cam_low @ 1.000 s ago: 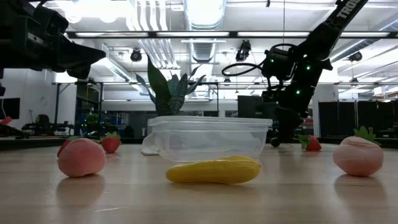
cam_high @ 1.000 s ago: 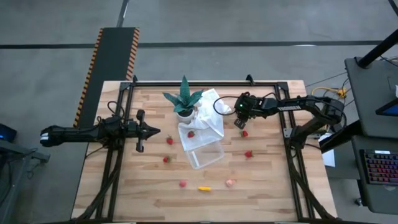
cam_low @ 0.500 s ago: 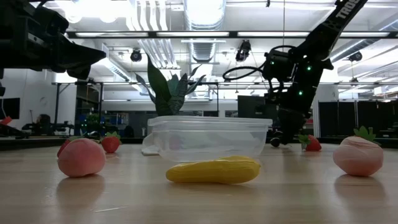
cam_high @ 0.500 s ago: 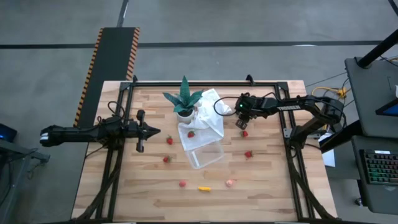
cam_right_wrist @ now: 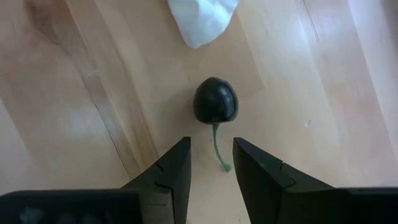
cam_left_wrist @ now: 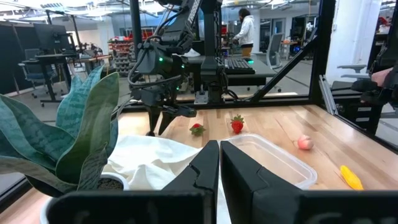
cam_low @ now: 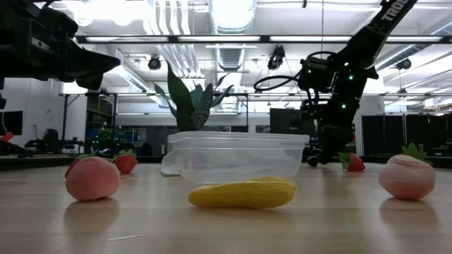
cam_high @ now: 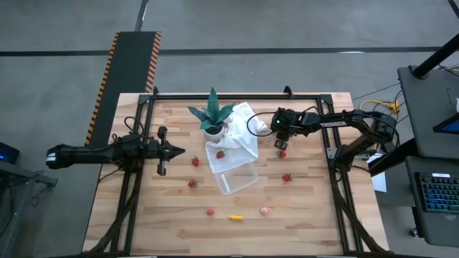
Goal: Pick and placing Produce into tupperware
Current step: Put the black cherry into the transparent bin
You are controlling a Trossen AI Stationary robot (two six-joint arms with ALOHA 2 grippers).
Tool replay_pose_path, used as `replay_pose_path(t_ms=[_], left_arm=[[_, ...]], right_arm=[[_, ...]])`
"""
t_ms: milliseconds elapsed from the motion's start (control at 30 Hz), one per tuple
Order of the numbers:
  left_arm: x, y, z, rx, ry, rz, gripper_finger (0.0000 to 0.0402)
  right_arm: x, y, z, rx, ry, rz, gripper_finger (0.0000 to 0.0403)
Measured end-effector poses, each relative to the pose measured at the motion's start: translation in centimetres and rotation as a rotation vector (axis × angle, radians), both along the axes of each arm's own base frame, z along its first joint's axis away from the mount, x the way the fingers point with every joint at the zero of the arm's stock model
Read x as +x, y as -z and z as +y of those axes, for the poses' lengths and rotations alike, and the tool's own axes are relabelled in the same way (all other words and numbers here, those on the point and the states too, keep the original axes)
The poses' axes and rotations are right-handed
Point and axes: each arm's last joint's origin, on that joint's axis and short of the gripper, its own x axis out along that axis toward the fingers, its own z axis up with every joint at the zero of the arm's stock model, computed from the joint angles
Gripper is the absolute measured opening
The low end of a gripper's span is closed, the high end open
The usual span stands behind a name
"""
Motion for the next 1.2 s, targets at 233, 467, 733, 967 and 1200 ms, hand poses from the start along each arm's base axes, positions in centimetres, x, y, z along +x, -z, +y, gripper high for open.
replay_pose_path(t_ms=[233, 467, 733, 967, 1200], left_arm=[[0.00, 0.00, 0.00, -0.001, 0.000, 0.000, 0.0000], [0.01, 0.02, 0.00, -0.001, 0.000, 0.002, 0.0000], [0.06, 0.10, 0.00, -0.001, 0.000, 0.011, 0.0000], [0.11, 0.18, 0.01, -0.002, 0.000, 0.019, 0.0000], [0.11, 0.16, 0.01, -0.002, 0.000, 0.018, 0.0000]], right_arm=[[-0.02, -0.01, -0.04, -0.010, -0.032, 0.012, 0.0111], [-0.21, -0.02, -0.38, -0.009, -0.016, 0.011, 0.0111], [-0.01, 0.44, -0.34, 0.048, -0.039, -0.006, 0.0111], [0.00, 0.49, -0.41, 0.044, -0.038, -0.002, 0.0111], [-0.01, 0.45, -0.41, 0.045, -0.028, -0.005, 0.0096]])
